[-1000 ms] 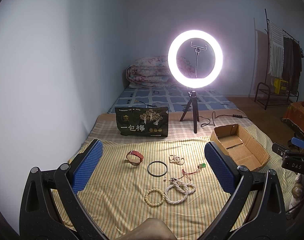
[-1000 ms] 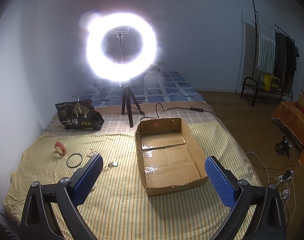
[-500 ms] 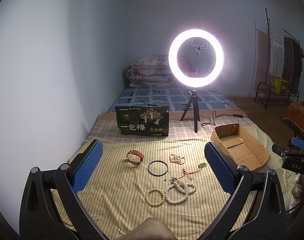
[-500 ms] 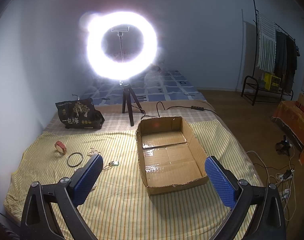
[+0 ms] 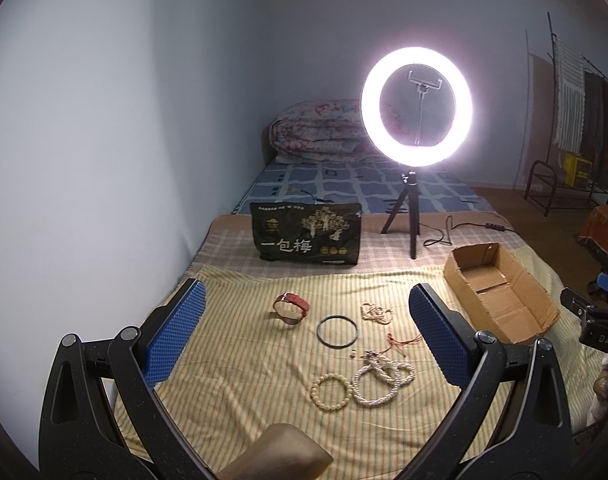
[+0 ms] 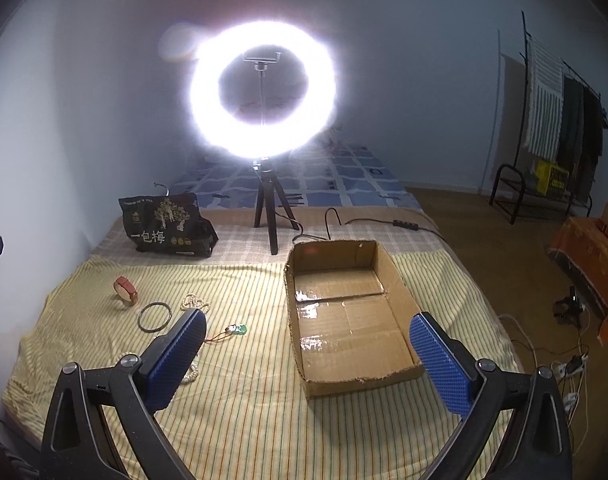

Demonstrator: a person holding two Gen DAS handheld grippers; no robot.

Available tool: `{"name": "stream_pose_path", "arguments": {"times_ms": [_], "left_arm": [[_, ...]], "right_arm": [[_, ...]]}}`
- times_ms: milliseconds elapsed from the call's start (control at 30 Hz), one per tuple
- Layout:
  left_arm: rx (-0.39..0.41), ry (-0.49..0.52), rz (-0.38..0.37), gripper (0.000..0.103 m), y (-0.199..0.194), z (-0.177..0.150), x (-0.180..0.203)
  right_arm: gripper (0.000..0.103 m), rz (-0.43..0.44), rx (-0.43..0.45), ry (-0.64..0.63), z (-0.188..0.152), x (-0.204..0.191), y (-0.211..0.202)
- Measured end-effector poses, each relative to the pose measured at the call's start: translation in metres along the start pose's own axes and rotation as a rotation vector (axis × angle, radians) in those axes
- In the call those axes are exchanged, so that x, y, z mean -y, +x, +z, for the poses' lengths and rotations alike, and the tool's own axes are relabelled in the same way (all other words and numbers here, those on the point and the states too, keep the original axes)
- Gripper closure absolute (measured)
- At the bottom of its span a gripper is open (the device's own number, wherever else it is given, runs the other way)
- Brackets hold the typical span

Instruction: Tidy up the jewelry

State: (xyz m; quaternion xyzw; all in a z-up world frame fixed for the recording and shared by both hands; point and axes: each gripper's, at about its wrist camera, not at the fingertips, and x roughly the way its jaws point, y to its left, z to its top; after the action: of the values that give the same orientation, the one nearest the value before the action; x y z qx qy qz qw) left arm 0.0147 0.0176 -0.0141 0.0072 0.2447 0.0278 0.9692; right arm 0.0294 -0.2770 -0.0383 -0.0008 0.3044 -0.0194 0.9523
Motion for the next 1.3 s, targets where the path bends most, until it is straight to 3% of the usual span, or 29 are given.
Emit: {"name": "stream_pose_path", "arguments": {"times_ms": [267,300,667,867,1000,1100,1267,1300], "left_arm": [[-0.095,-0.022,-0.008,0.000,0.033,0.003,-0.022],[-0.111,-0.025,-0.011,0.004,0.038,0.002,-0.025],[-0.328,-0.065,-0.047,0.029,0.091,-0.025,-0.041],[-0.462,-0.066,-0.085,0.044,0.122,-0.051,-0.037],[-0.525,-0.074,-0.113,0.048,0.140,-0.064,-0.033],[-0.593,-0.088,-0.132,0.056,0.157,-0.076,-0.030],[-0.684,-0.118,-0.163,0.059,0.180,-0.091,-0.030],[-0.700,-0.120,-0.165,0.063,0.184,-0.094,-0.029]], "right_arm": [[0.000,0.084,-0.006,-0.110,-0.006,-0.028,0.024],[0.000,0.089,-0.019,-0.127,-0.007,-0.032,0.029],[0.001,0.215,-0.274,-0.309,-0.029,-0.077,0.097],[0.017,0.275,-0.441,-0.272,-0.039,-0.089,0.145],[0.034,0.315,-0.535,-0.227,-0.046,-0.093,0.170],[0.038,0.354,-0.589,-0.205,-0.052,-0.100,0.183],[0.047,0.382,-0.665,-0.152,-0.059,-0.107,0.202],[0.049,0.387,-0.677,-0.142,-0.060,-0.108,0.204]]}}
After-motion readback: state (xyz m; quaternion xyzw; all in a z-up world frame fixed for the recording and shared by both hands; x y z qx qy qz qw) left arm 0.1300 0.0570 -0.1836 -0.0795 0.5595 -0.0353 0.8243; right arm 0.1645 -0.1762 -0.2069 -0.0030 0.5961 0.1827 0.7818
